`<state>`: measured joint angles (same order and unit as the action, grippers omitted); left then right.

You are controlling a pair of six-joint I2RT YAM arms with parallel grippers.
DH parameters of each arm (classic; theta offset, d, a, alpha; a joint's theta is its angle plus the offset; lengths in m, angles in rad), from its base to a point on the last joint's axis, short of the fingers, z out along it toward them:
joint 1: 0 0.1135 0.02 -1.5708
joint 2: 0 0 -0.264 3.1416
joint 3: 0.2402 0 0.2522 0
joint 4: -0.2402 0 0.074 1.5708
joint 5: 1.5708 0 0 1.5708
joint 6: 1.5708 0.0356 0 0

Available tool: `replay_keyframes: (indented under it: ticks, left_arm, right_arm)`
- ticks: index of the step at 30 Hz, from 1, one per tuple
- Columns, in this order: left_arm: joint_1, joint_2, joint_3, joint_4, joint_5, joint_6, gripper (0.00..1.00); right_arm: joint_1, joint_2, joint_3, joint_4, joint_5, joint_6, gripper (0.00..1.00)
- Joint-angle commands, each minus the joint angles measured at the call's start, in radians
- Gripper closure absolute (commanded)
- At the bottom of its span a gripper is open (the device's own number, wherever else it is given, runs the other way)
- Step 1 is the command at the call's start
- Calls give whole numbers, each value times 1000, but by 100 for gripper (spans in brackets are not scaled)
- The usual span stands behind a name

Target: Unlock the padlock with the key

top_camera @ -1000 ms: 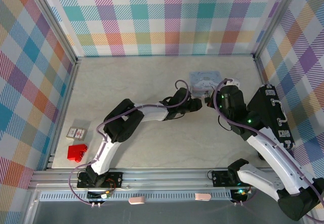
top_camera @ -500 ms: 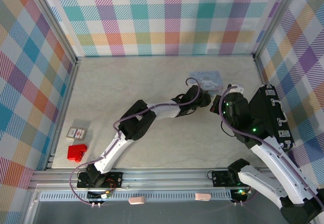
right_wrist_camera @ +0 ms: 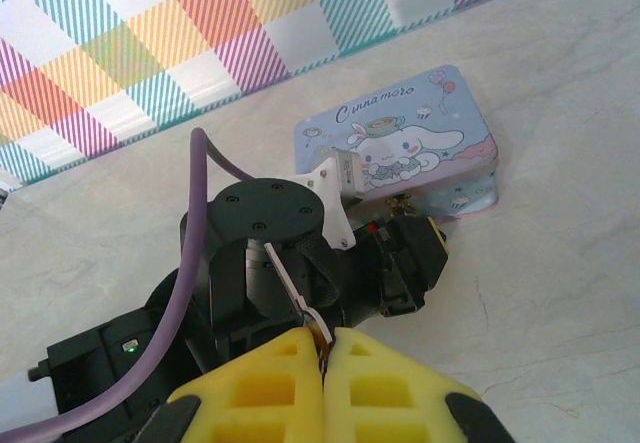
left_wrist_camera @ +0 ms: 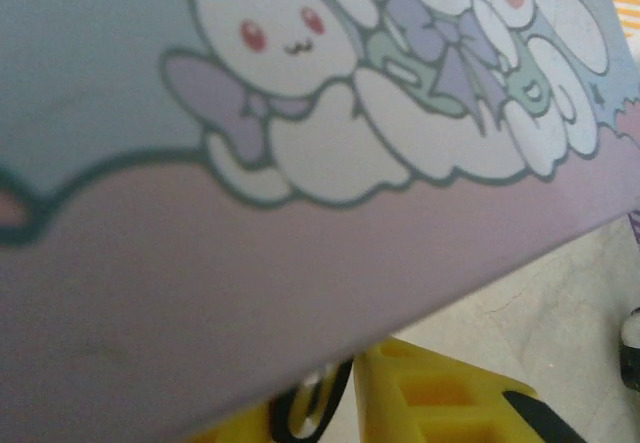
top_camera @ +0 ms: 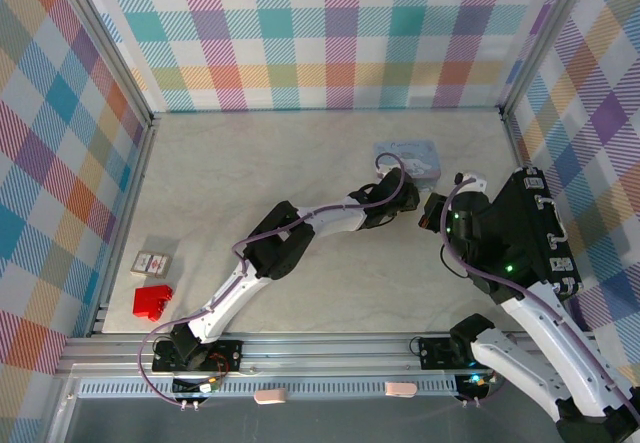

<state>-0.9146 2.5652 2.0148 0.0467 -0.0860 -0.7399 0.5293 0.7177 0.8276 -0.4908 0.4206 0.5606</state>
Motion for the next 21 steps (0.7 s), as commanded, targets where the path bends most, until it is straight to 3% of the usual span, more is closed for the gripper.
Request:
replay_keyframes:
  ticks: [1,8,21]
  left_arm:
    - [-6,11,-27,-47,-37,11,79]
    - [29,-118,-211,24,-58,45,87]
    - [196,-411,-683,142,-32,86,94]
  right_arm:
    - [-5,-8,-18,0,-15,-1,100]
    - [-5,13,-40,11,-39,23,100]
    - [-5,128,-47,76,-144,49,100]
